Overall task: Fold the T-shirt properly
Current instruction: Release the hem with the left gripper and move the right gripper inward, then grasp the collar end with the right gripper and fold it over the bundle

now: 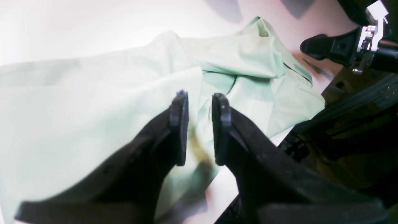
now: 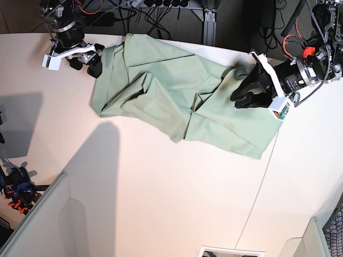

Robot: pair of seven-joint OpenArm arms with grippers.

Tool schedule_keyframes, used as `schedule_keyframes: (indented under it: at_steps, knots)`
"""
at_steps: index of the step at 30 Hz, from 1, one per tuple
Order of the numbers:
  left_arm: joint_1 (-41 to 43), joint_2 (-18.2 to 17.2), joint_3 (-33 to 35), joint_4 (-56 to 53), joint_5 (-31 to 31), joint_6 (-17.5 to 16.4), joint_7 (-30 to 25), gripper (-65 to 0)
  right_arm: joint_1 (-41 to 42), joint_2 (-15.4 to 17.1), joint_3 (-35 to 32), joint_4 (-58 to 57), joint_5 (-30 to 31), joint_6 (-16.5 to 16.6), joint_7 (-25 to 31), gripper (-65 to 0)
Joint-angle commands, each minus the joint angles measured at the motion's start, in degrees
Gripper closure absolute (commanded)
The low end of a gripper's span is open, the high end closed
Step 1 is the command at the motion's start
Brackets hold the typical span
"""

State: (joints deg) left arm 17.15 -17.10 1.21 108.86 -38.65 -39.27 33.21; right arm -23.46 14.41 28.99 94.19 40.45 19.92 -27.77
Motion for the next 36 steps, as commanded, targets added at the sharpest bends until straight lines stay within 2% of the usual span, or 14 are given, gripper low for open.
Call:
schedule_keyframes:
  at_steps: [1, 7, 16, 30, 36]
  knots:
    - [-0.48, -0.2, -0.15, 1.09, -1.38, -0.73, -1.22, -16.7, 0.11, 0.63, -0.22, 0.76, 1.18, 0.98, 0.76, -44.3]
    - [-0.48, -0.22, -0.15, 1.09, -1.33, -0.73, -1.2, -16.7, 0.26, 0.39, -4.39, 0.79, 2.64, 0.94, 0.74, -44.3]
    - [-0.46, -0.22, -0.15, 1.09, -1.4, -0.73, -0.79, -16.7, 2.58, -6.01, -6.99, 0.79, 2.67, 0.94, 0.76, -44.3]
    - [0.02, -0.28, -0.11, 1.09, -2.54, -0.73, 0.13, -16.7, 5.22, -9.92, -7.06, 0.76, 2.4, 0.96, 0.76, -44.3]
    - [0.02, -3.13, -0.07, 1.09, -2.67, -0.73, 0.26, -16.7, 6.01, -11.45, -7.15, 0.76, 0.52, 0.94, 0.85, -44.2]
